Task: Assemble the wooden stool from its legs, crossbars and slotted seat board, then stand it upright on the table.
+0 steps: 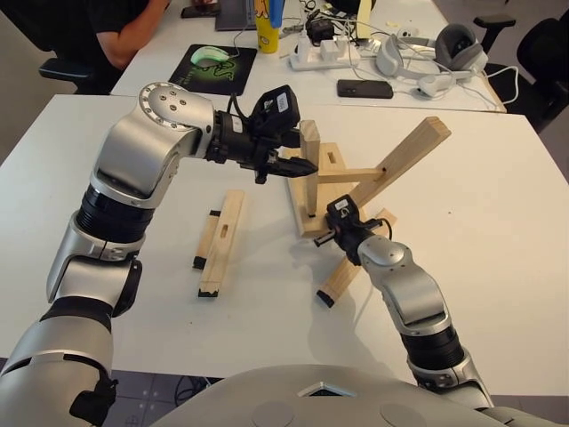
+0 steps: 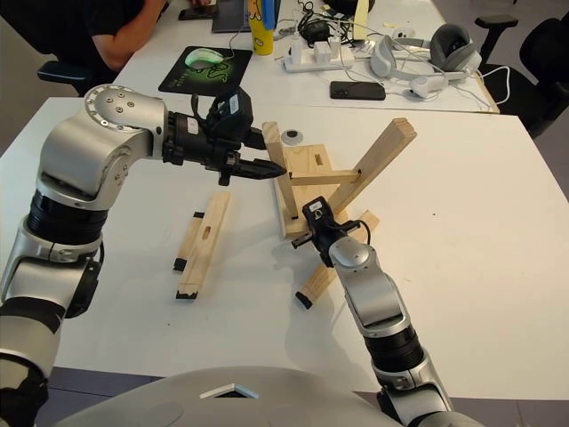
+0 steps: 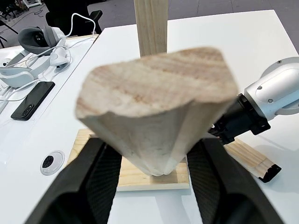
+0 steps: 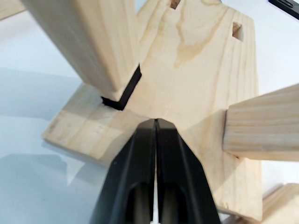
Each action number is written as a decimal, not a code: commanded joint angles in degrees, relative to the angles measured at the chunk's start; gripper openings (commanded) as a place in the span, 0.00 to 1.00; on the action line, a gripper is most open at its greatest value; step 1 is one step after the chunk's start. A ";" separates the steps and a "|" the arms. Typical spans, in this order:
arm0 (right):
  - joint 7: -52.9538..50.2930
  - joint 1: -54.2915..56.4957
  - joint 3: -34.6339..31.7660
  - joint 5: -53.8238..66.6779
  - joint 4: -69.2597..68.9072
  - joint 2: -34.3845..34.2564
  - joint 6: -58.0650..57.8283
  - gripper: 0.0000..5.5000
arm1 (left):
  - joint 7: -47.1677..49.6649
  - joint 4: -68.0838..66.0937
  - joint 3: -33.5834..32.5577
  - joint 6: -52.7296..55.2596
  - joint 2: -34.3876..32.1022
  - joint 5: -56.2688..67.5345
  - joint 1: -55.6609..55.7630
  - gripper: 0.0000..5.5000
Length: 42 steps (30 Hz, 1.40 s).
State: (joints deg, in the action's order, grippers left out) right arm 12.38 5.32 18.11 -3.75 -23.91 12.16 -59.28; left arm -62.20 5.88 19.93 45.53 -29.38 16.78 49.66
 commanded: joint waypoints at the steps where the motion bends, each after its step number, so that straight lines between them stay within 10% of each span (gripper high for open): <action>1: 6.23 -7.50 6.56 6.66 7.63 -1.09 -9.34 0.00 | -1.04 -0.60 4.49 -4.74 1.38 -1.47 -4.52 0.38; 9: 6.43 -6.93 6.13 6.95 7.91 -0.34 -8.92 0.00 | -2.44 -1.79 1.84 -9.48 -7.24 -3.08 -10.48 0.38; 19: 6.17 -5.84 5.14 7.92 9.11 0.18 -8.01 0.00 | 0.16 -1.42 -5.56 -5.68 -4.79 2.28 -8.69 0.66; 26: 5.86 -3.31 3.61 8.01 11.85 -1.00 -6.76 0.00 | -6.34 -2.69 -9.06 -8.02 -16.48 1.57 -12.03 0.85; 42: 5.33 -0.66 2.74 9.11 18.62 -2.24 -2.33 0.00 | 20.56 -8.32 -35.85 -3.63 0.70 19.98 -3.98 0.57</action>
State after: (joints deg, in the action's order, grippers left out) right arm 16.82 10.19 18.34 5.02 -14.47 9.11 -55.83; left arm -45.99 -2.06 -13.80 41.99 -30.79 36.00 45.95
